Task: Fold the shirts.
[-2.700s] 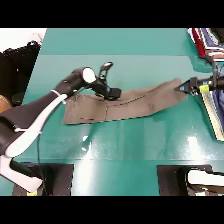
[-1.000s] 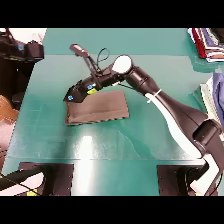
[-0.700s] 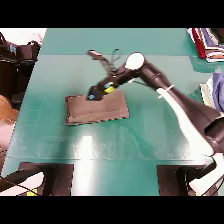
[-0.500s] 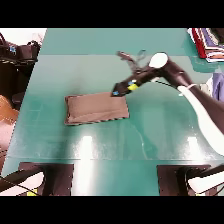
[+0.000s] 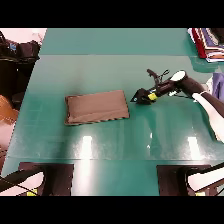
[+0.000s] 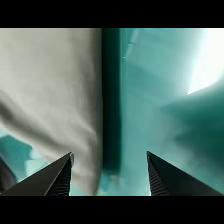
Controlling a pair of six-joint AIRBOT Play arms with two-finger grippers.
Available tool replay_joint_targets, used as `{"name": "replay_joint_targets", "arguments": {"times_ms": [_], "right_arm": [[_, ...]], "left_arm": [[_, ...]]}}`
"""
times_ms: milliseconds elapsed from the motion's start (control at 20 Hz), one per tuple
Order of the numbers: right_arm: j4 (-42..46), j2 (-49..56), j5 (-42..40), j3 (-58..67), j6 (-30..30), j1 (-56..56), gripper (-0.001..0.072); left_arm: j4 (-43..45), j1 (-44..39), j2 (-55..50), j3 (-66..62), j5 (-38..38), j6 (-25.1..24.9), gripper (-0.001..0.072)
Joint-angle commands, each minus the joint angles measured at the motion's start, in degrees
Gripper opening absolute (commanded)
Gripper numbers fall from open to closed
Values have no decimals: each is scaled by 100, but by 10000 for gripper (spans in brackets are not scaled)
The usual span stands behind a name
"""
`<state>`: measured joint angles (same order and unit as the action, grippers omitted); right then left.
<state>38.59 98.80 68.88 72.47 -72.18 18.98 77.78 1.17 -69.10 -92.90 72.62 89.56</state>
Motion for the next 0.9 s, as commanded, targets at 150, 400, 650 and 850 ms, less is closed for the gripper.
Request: {"name": "replay_joint_targets", "arguments": {"times_ms": [150,400,650,850], "right_arm": [[-1049,1008,-188,702,96,981,528],[-975,1519,-236,1884,208,1528,31],[-42,1239,236,2728,-203,955,17],[675,339,420,2900,-302,-444,17]], "left_arm": [[-26,4,4,0,-44,0,28],[-302,-11,4,0,33,-2,28],[-546,-442,4,0,28,0,28],[-627,-1169,4,0,-20,2,28]]}}
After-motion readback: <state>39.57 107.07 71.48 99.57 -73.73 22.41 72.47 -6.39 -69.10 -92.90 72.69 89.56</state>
